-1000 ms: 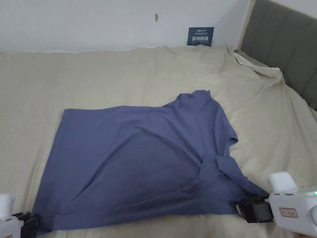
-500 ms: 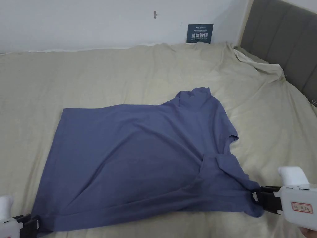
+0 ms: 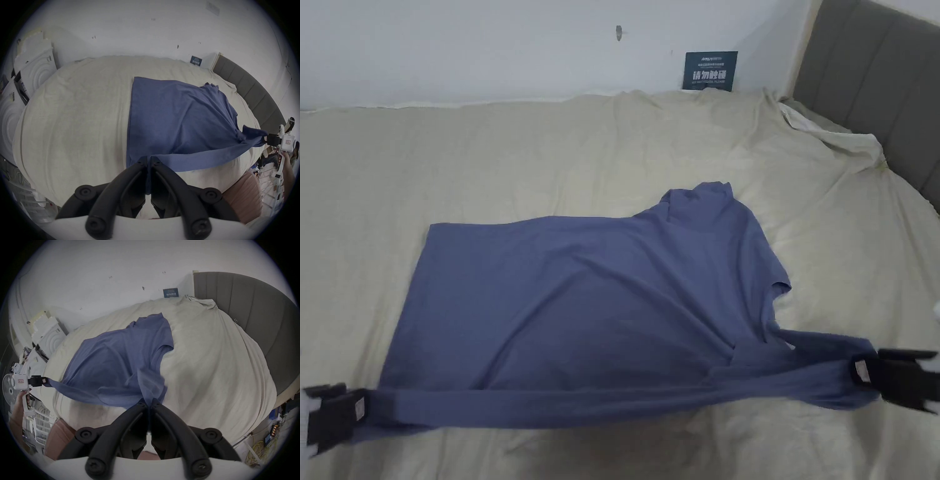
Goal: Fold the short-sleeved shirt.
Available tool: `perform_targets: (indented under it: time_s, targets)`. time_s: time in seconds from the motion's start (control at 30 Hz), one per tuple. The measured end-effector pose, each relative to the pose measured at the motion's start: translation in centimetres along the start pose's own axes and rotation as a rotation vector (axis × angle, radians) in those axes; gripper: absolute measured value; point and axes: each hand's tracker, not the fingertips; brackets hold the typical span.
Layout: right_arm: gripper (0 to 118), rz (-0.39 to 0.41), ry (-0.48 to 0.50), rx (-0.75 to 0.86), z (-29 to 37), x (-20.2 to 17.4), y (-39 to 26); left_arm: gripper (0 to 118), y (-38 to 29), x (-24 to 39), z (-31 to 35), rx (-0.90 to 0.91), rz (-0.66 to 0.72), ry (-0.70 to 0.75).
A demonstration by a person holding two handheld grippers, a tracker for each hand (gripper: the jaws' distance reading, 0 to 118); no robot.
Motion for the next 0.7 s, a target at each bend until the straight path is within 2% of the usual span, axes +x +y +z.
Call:
perform_targets:
  time_s: [0.17,0.3,0.53,0.57,0.6,0.63,0.67,0.7]
  targets:
    - [3,0.052,-0.057,-0.038,-6.1,-0.5,8.8,3,7.5,-1.7,-5.8,-0.06,-0.002,-0.012]
    - [3,0.035,-0.152,-0.077,-12.1,-0.8,15.0,3,11.7,-1.1,-10.4,-0.13,0.1,-0.004]
    - [3,0.043,-0.203,-0.191,-21.0,-0.8,19.0,5,14.3,-2.2,-16.7,-0.235,0.146,0.059]
    - [12,0.048,-0.204,-0.187,-21.7,-0.7,18.9,12,14.6,-3.6,-17.8,-0.225,0.152,0.064]
    - [34,0.05,-0.211,-0.169,-22.0,-0.6,18.7,28,14.5,-3.9,-17.6,-0.16,0.167,0.073]
    - [70,0.042,-0.231,-0.119,-22.0,-0.3,18.6,56,14.3,-4.1,-17.3,-0.11,0.165,0.083]
    - [110,0.015,-0.235,-0.084,-21.8,-0.2,18.2,96,14.1,-4.3,-17.0,-0.063,0.163,0.1]
    - [118,-0.011,-0.243,-0.074,-21.7,0.1,17.9,113,13.5,-4.0,-16.0,-0.036,0.169,0.109]
